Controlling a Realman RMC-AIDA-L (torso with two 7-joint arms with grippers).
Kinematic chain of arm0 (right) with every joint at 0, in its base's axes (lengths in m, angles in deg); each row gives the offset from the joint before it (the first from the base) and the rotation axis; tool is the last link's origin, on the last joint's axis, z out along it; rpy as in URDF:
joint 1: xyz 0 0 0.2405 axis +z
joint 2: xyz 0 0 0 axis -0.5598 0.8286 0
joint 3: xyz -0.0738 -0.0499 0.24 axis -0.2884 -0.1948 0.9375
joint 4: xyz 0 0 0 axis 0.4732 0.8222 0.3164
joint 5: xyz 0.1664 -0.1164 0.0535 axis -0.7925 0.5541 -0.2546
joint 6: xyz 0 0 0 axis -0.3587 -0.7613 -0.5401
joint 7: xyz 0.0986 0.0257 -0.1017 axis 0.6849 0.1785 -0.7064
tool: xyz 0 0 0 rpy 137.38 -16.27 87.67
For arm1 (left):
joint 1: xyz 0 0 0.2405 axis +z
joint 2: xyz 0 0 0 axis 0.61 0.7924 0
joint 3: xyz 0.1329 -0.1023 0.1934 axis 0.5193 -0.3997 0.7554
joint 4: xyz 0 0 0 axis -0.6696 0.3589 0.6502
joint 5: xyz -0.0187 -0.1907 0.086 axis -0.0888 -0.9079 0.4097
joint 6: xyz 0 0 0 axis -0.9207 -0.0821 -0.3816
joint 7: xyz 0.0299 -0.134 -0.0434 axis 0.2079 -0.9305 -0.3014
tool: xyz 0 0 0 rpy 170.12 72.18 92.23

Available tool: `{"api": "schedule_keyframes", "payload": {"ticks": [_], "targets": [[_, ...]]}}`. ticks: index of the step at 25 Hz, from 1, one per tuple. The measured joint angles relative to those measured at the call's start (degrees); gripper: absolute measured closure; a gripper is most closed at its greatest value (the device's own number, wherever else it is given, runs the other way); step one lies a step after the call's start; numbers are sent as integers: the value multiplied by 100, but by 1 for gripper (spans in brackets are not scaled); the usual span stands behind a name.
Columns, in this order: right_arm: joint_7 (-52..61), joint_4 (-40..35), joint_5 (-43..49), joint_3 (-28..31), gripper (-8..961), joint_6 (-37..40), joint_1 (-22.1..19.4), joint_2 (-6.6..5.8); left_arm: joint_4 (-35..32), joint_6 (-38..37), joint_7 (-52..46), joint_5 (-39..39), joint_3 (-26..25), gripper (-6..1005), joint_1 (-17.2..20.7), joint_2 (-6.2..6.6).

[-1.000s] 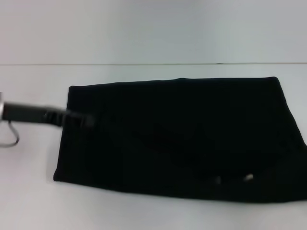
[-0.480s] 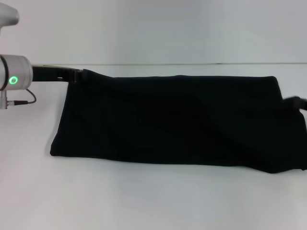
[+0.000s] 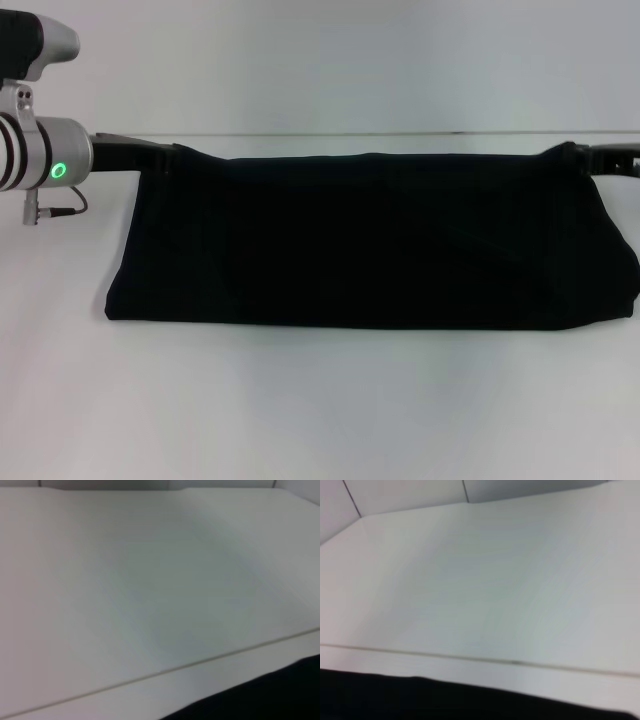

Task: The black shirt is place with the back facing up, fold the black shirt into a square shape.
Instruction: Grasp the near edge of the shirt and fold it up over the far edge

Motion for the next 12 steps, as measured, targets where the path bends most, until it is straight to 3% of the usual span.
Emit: {"api": "schedule_keyframes", "payload": {"ticks": [7,12], "targets": [[3,18,0,-192,922,-602,248,6,-20,322,-4,-9,8,993,-66,-10],[3,217,-1,-251,922,-890,371,-128,-22,506,-5,-9,9,992,-180,35]]}}
